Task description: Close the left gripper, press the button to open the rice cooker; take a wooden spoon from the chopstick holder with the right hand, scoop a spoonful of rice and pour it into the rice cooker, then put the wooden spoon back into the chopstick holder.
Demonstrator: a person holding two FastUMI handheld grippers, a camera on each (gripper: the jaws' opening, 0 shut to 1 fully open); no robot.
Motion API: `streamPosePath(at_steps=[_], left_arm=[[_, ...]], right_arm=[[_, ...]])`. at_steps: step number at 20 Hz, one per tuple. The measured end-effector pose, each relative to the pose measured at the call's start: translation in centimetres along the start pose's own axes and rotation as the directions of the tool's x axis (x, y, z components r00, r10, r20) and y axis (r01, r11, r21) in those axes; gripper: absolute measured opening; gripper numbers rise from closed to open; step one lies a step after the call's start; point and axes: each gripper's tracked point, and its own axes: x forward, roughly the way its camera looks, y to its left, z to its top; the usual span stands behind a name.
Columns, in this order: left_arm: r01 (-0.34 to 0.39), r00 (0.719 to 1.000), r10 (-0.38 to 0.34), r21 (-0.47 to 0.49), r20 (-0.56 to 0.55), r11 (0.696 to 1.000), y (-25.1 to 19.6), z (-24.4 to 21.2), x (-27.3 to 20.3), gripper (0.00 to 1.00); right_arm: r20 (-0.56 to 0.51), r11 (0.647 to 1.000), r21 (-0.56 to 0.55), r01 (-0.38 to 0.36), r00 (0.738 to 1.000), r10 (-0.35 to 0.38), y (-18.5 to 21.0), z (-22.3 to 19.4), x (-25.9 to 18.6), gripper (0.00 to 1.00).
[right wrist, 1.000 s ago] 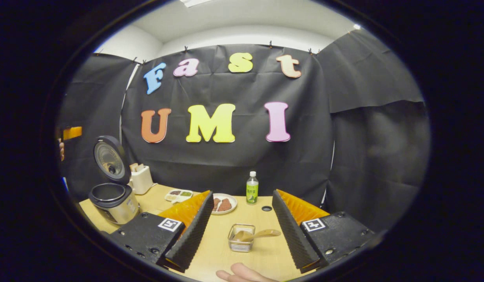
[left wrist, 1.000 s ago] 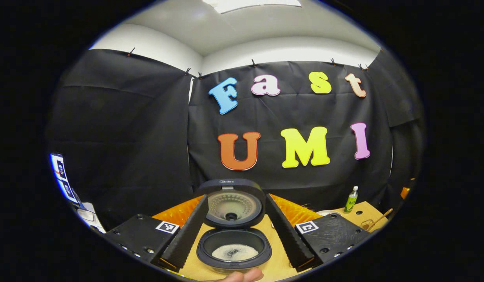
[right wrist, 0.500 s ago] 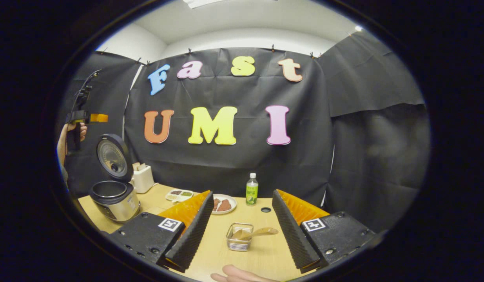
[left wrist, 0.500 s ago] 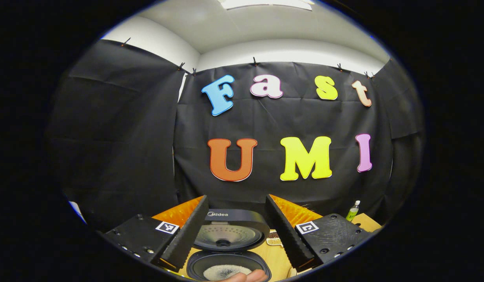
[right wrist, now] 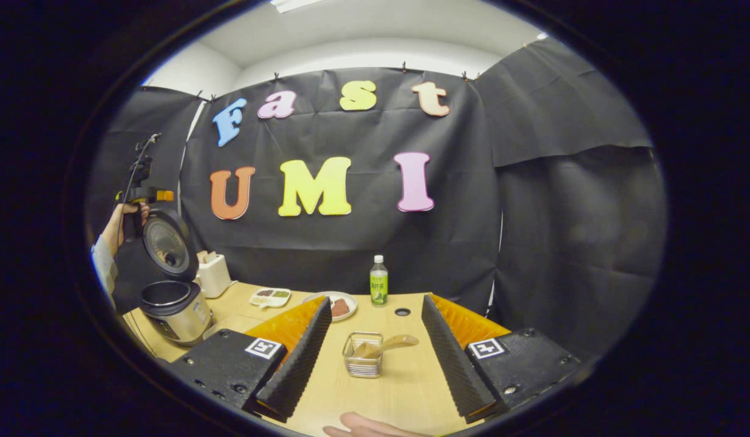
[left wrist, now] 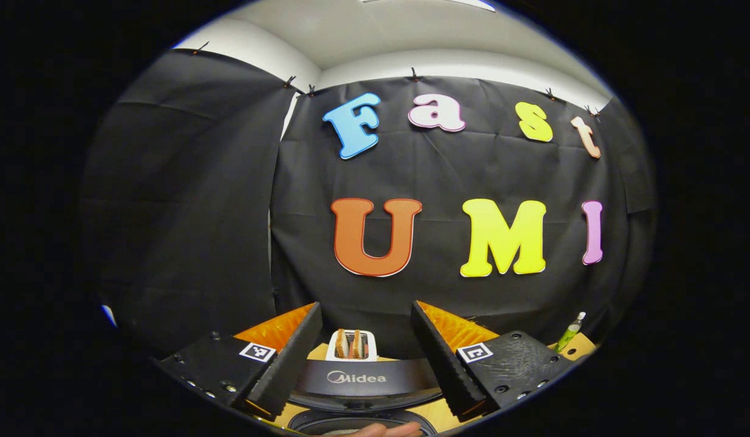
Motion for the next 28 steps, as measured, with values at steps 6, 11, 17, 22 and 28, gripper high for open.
streamPosePath(at_steps=[6, 11, 17, 22, 28], left_arm=[[0.045, 0.995, -0.042, 0.023, -0.092, 0.999, -1.0, -1.9, -0.5, 0.99], [0.036, 0.989, -0.034, 0.013, -0.142, 0.999, -0.6, -3.0, -2.2, 1.00], [0.026, 0.976, -0.021, 0.017, -0.217, 1.000, -0.9, -5.8, -4.5, 1.00], [0.052, 0.960, -0.050, 0.000, -0.275, 0.999, -1.4, -9.8, -7.0, 0.99], [0.062, 0.937, -0.055, 0.007, -0.346, 0.998, -1.5, -14.8, -9.6, 0.97]], right_arm=[[-0.016, 0.999, 0.000, 0.036, 0.999, -0.036, -0.6, -0.4, -0.5, 0.97], [-0.003, 1.000, -0.001, 0.022, 1.000, -0.022, 0.2, -0.3, -1.5, 0.97], [-0.013, 1.000, 0.015, -0.002, 1.000, 0.003, 0.6, -1.0, -1.9, 0.97], [-0.032, 1.000, 0.011, -0.026, 0.999, 0.027, 1.4, -1.7, -1.5, 0.97], [-0.060, 0.999, 0.010, -0.039, 0.997, 0.039, 2.0, -2.9, -0.9, 0.97]])
